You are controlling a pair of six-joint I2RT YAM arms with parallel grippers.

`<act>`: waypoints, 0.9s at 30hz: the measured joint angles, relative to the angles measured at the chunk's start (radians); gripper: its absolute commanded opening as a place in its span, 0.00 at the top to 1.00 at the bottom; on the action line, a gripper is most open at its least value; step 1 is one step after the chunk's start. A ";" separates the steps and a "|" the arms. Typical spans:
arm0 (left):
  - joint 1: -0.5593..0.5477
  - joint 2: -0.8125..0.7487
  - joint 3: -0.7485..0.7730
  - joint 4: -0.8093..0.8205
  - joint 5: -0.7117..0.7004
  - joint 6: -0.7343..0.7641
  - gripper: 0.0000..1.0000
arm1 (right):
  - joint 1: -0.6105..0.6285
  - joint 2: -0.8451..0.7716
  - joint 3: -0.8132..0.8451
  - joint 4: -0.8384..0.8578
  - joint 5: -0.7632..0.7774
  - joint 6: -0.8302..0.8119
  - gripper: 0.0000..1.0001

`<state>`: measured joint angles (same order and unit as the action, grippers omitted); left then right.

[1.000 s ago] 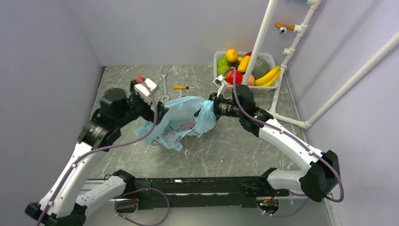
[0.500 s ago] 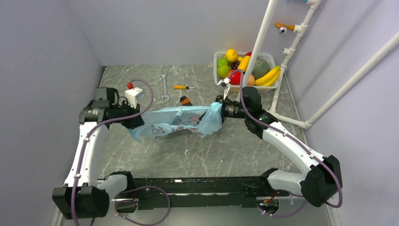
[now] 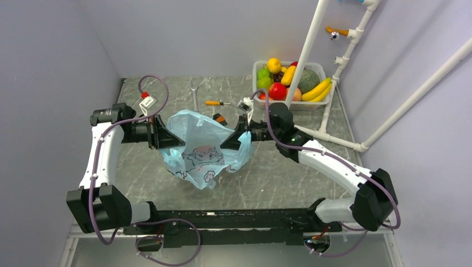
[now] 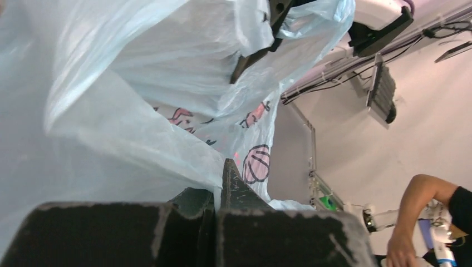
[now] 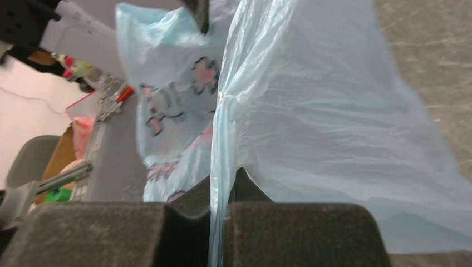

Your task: Place the fake fruits into the plastic bag and tie a complex knot

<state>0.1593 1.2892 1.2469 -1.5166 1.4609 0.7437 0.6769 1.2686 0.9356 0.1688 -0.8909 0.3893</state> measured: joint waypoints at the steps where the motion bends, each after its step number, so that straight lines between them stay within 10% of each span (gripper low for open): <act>1: 0.000 0.000 -0.009 -0.008 0.013 -0.001 1.00 | 0.008 0.014 0.011 0.005 0.011 -0.009 0.90; 4: 0.002 0.000 -0.026 0.013 0.034 -0.088 1.00 | 0.039 0.062 0.055 -0.008 0.064 -0.057 0.40; 7: 0.020 -0.027 -0.082 0.178 -0.020 -0.334 1.00 | 0.047 0.080 0.090 -0.074 0.107 -0.113 0.14; 13: 0.064 -0.226 -0.272 0.492 -0.172 -0.778 1.00 | -0.011 0.068 0.170 -0.258 0.219 -0.232 0.01; 27: 0.063 -0.249 -0.345 0.749 -0.227 -1.207 1.00 | -0.039 -0.076 0.427 -0.531 0.385 -0.465 0.00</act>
<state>0.2218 1.0397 0.9016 -0.7673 1.2339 -0.4633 0.6380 1.1931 1.3628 -0.3622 -0.5060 -0.0753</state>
